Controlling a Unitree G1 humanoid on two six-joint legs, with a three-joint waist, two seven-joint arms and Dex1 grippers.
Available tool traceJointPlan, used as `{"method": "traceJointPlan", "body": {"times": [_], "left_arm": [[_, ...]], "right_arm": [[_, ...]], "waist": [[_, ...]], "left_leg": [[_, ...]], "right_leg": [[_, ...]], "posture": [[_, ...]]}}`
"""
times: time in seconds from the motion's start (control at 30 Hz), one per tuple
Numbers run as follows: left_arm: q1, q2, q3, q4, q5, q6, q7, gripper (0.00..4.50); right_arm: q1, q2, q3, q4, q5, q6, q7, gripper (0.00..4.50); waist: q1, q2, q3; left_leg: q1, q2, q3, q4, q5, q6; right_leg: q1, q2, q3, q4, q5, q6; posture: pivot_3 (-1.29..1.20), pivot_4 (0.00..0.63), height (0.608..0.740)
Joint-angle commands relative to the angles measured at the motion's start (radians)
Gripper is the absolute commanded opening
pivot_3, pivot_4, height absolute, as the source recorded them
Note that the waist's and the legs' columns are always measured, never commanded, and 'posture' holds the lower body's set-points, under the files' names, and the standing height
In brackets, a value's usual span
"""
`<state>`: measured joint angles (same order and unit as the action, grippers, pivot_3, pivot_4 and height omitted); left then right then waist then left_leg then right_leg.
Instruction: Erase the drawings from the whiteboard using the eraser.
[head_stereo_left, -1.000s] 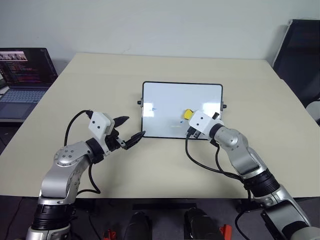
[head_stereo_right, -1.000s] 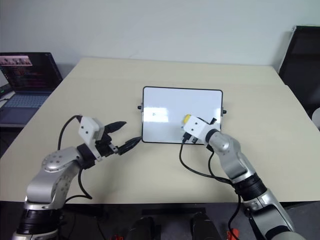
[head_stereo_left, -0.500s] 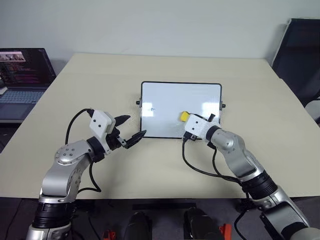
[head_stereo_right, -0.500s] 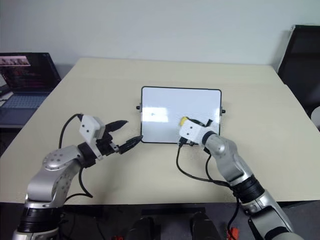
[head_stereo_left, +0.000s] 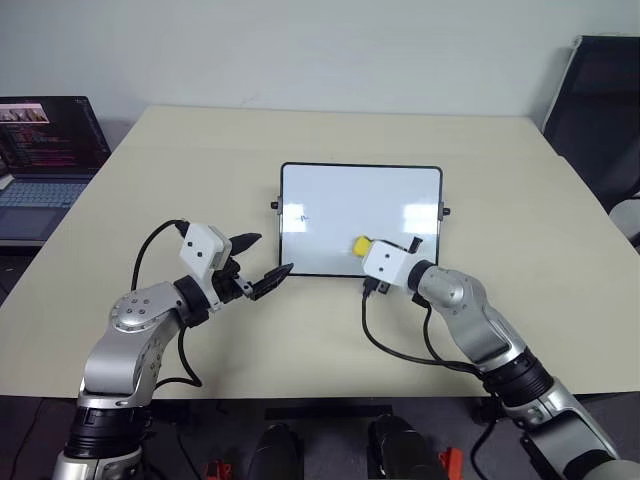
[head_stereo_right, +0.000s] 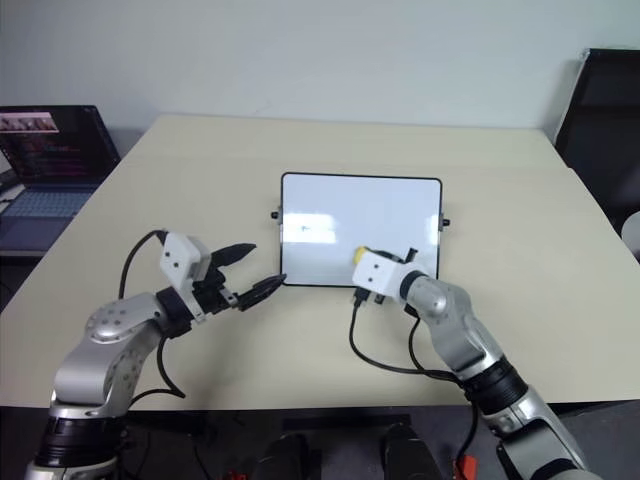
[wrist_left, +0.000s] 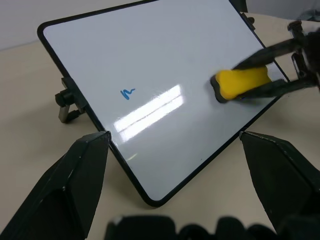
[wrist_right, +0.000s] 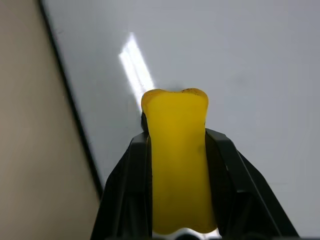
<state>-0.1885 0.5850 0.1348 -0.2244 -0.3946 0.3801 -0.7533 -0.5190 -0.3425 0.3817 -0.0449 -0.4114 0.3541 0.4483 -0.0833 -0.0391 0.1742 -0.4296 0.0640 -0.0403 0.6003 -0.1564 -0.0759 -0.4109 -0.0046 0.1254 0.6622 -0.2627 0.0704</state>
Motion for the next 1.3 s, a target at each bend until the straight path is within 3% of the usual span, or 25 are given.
{"method": "traceJointPlan", "body": {"times": [0.03, 0.37, 0.6, 1.03, 1.3], "left_arm": [[-0.004, -0.002, 0.008, -0.018, -0.004, -0.025, 0.002, 4.5], [0.007, -0.015, 0.045, 0.006, -0.017, -0.032, 0.032, 4.5], [0.019, -0.022, 0.087, 0.011, -0.022, -0.026, 0.073, 4.5], [0.026, -0.023, 0.137, 0.035, -0.012, -0.033, 0.141, 4.5], [0.019, -0.012, 0.124, 0.045, -0.003, -0.033, 0.137, 4.5]], "right_arm": [[0.015, 0.026, -0.021, -0.028, 0.015, 0.018, -0.007, 1.1], [0.035, 0.006, -0.029, -0.065, 0.009, 0.008, 0.036, 1.1], [0.057, 0.083, -0.163, -0.202, 0.211, 0.039, 0.062, 1.1], [0.161, 0.008, -0.232, -0.401, 0.493, 0.228, 0.225, 1.1], [0.116, -0.006, -0.174, -0.358, 0.459, 0.202, 0.183, 1.1]], "waist": [[0.001, 0.0, 0.0], [0.001, 0.0, 0.0], [0.001, 0.0, 0.0], [0.001, 0.0, 0.0], [0.001, 0.0, 0.0]], "left_leg": [[0.0, 0.0, 0.0, 0.0, 0.0, 0.0], [0.0, 0.0, 0.0, -0.005, 0.0, 0.0], [-0.002, 0.0, 0.0, -0.006, 0.0, 0.0], [-0.002, 0.0, 0.0, -0.007, 0.0, 0.0], [-0.003, 0.0, 0.0, -0.007, 0.0, 0.0]], "right_leg": [[0.0, 0.0, 0.0, 0.0, 0.0, 0.0], [-0.001, 0.0, -0.001, -0.002, -0.001, 0.0], [-0.003, 0.0, -0.001, -0.002, -0.001, 0.0], [-0.003, 0.0, -0.001, -0.002, -0.002, 0.0], [-0.004, 0.0, -0.001, -0.002, -0.002, 0.0]], "posture": [[0.0, 0.15, 0.74], [0.0, 0.15, 0.74], [0.0, 0.15, 0.74], [0.0, 0.15, 0.74], [0.0, 0.15, 0.74]]}}
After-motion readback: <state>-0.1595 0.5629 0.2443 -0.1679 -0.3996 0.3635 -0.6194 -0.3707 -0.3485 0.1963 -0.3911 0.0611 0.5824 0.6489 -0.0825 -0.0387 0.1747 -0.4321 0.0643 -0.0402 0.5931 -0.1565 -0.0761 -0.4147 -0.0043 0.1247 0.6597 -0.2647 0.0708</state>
